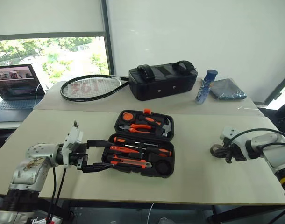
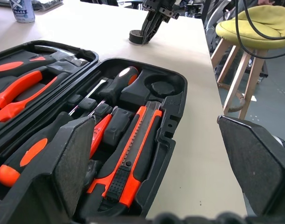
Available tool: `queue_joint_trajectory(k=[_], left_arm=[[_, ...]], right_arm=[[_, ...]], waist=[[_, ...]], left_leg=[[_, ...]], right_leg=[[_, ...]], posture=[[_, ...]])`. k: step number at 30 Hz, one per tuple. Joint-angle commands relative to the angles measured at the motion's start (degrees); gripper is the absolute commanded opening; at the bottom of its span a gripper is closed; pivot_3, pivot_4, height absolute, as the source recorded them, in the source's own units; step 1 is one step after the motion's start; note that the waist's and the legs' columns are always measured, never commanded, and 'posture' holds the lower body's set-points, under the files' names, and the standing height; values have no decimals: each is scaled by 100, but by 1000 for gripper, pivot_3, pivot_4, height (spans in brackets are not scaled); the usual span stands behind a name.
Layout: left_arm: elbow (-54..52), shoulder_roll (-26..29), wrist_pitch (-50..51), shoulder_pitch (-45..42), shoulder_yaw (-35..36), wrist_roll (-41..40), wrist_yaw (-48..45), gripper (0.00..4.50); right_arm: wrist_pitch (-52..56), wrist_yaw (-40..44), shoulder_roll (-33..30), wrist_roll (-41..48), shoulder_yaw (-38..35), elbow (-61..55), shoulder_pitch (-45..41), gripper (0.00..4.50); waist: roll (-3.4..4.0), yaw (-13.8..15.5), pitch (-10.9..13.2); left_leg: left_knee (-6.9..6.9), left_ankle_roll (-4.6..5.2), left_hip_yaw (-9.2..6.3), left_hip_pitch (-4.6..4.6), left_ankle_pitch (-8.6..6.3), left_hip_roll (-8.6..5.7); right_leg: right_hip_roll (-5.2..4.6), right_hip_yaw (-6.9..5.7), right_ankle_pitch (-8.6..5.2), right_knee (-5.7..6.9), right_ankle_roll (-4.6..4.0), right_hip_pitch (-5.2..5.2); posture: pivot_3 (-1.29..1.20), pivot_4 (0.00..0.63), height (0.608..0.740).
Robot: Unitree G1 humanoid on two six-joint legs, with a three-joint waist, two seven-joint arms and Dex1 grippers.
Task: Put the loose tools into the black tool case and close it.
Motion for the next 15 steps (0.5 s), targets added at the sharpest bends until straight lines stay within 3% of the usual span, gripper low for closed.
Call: queue_joint_trajectory(k=[1,4,7,15], left_arm=[[-190,-2,-131,75,171,-112,33,4500],[-225,-17,-150,141,168,-113,30,4500],[-280,-72,-160,202,145,-106,71,4500],[-466,-93,-160,395,108,-98,121,4500]], right_arm=[[231,580,199,979,-480,-1542,-296,26],[1480,563,509,1760,-353,-2977,-474,26],[2329,286,768,1948,125,-3975,-503,26],[3003,-224,788,1431,1255,-4507,-459,26]], waist=[[11,-55,7],[18,-135,13],[19,-117,13],[17,23,14]], left_leg=[[0,0,0,1,0,1],[0,0,-11,2,0,10],[0,0,-21,2,0,12],[7,-1,-16,-8,1,-1]], right_leg=[[2,1,0,2,0,0],[13,-3,0,13,0,0],[16,-11,0,17,-1,0],[-3,-15,0,6,0,-2]], posture=[[0,150,740],[0,150,740],[0,150,740],[0,150,740]])
